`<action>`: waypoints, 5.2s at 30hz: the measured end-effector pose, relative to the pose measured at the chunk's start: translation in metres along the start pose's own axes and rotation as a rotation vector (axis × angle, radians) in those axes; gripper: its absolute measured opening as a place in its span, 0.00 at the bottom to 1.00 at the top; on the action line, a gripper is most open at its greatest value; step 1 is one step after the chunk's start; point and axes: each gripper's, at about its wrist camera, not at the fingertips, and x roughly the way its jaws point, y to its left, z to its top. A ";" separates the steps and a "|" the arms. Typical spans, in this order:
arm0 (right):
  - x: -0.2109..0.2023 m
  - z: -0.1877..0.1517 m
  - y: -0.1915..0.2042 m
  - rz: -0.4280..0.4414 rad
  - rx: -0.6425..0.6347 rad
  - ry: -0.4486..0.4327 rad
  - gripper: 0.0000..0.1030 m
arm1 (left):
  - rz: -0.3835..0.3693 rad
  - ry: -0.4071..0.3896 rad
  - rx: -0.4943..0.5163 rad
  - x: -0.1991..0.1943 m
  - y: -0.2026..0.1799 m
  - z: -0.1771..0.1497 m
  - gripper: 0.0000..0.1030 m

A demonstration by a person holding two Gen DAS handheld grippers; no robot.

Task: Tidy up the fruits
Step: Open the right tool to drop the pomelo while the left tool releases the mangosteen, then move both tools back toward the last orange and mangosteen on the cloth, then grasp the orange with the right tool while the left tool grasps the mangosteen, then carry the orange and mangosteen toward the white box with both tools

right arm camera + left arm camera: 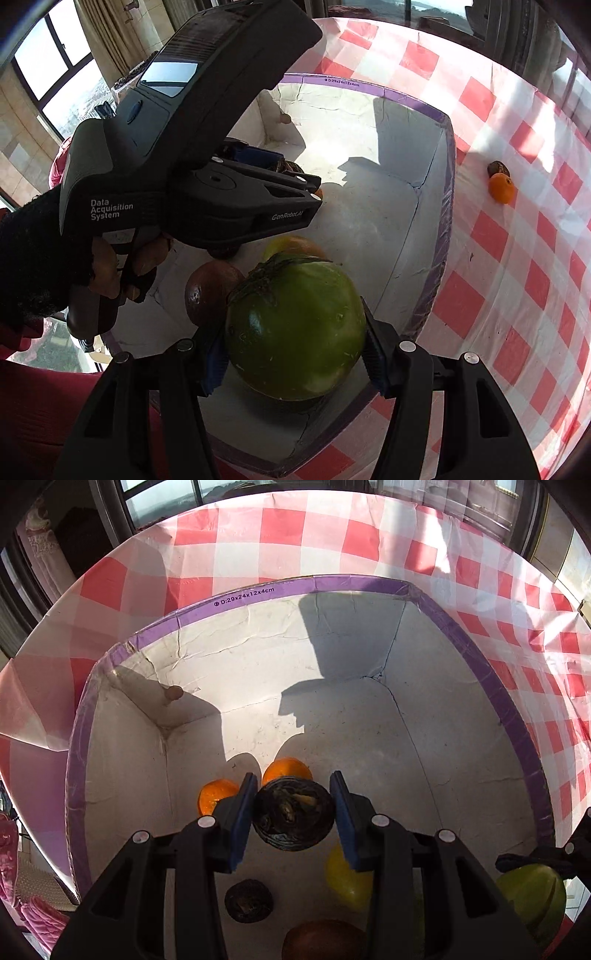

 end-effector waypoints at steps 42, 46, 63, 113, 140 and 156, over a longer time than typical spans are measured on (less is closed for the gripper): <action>0.044 0.020 0.035 0.055 -0.229 0.153 0.78 | 0.014 0.053 0.031 0.027 0.007 -0.019 0.64; 0.029 0.024 0.021 0.073 -0.185 0.085 0.78 | 0.027 0.039 0.037 0.021 0.002 -0.018 0.71; -0.086 0.001 -0.106 0.285 0.193 -0.349 0.83 | 0.193 -0.039 -0.021 -0.007 -0.018 0.028 0.83; 0.026 -0.074 -0.370 -0.315 0.480 -0.310 0.43 | -0.017 -0.126 -0.326 0.093 -0.190 0.181 0.97; 0.007 -0.106 -0.373 -0.310 0.543 -0.351 0.43 | -0.040 -0.109 -0.114 0.129 -0.259 0.135 0.41; -0.031 -0.208 -0.268 -0.354 0.820 -0.180 0.43 | -0.248 0.094 0.119 0.061 -0.262 0.022 0.41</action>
